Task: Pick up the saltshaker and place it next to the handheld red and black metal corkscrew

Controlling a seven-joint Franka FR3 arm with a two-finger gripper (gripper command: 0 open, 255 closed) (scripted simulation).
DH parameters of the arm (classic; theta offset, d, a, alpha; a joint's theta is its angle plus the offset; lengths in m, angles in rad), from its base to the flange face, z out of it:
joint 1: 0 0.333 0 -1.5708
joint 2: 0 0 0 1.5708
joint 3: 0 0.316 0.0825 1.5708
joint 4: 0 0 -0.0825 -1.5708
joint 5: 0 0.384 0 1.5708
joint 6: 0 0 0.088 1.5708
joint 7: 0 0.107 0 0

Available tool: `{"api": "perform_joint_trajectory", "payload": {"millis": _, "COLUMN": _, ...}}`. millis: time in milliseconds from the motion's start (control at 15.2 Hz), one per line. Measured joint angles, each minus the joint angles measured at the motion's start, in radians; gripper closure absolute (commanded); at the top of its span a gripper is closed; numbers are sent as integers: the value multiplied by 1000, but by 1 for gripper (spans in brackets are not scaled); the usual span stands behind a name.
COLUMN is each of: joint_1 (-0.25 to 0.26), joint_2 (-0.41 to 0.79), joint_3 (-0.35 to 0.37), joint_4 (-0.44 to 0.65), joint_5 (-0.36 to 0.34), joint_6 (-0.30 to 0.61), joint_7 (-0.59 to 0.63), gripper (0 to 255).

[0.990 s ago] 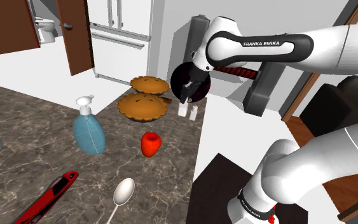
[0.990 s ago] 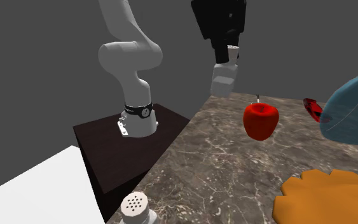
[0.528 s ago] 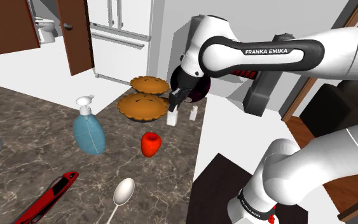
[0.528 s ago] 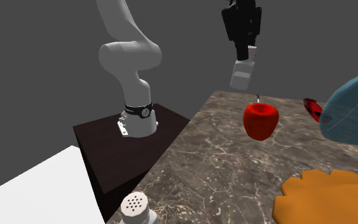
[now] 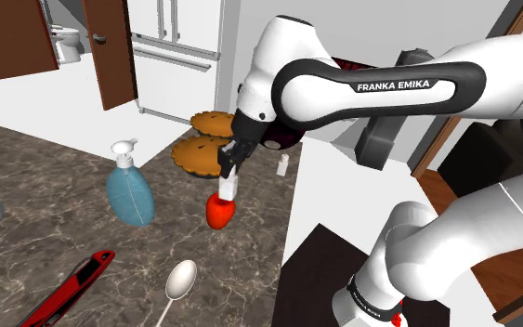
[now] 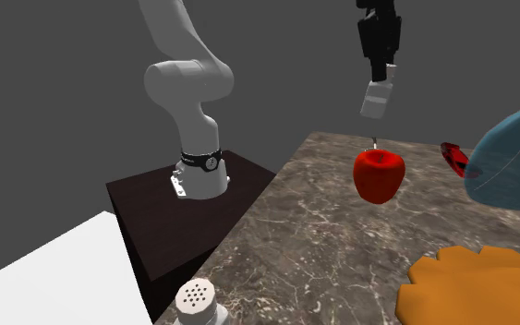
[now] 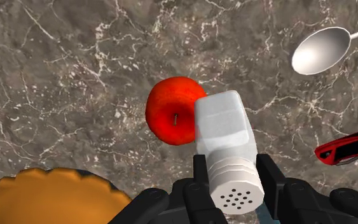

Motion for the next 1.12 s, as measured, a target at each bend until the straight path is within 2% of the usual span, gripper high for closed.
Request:
{"api": "perform_joint_trajectory", "payload": {"millis": 528, "joint_1": 43, "joint_2": 127, "joint_3": 168, "joint_4": 128, "joint_5": -7, "joint_6": 17, "joint_7": 214, "gripper": 255}}
{"api": "perform_joint_trajectory", "payload": {"millis": 858, "joint_1": 63, "joint_2": 222, "joint_3": 273, "joint_4": 219, "joint_5": -44, "joint_6": 25, "joint_7": 361, "gripper": 255}}
{"api": "perform_joint_trajectory", "payload": {"millis": 1122, "joint_1": 71, "joint_2": 334, "joint_3": 350, "joint_4": 332, "joint_5": -109, "joint_6": 17, "joint_7": 479, "gripper": 255}}
